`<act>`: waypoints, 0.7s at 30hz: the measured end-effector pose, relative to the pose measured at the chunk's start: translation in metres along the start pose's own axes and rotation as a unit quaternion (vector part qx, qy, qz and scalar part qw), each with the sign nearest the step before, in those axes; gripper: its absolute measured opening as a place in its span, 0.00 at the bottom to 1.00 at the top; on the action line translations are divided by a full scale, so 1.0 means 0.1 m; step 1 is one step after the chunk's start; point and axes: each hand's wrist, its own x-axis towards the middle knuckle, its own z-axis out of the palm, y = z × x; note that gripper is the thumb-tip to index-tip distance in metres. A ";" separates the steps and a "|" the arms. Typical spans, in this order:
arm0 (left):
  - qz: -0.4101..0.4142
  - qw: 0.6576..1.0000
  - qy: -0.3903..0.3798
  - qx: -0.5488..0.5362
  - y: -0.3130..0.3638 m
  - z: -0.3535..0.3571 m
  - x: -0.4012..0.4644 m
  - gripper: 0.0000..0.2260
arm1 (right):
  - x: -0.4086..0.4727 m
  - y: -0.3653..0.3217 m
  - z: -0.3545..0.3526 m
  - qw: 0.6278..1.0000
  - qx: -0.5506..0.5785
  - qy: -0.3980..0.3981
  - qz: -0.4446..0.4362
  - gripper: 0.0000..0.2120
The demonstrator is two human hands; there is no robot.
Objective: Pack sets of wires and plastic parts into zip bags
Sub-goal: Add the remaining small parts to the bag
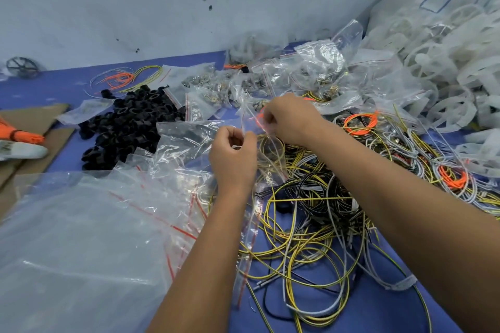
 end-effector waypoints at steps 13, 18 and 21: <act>0.051 0.998 -0.032 0.033 0.10 0.03 -0.08 0.08 | -0.97 0.13 -0.11 0.736 0.613 0.284 0.035 0.06; 0.054 0.997 -0.039 0.030 0.08 0.04 -0.09 0.08 | -1.03 0.12 -0.23 0.645 0.703 0.301 -0.003 0.08; 0.051 0.998 -0.027 0.030 0.07 0.04 -0.07 0.08 | -1.04 0.14 -0.26 0.609 0.735 0.298 0.006 0.07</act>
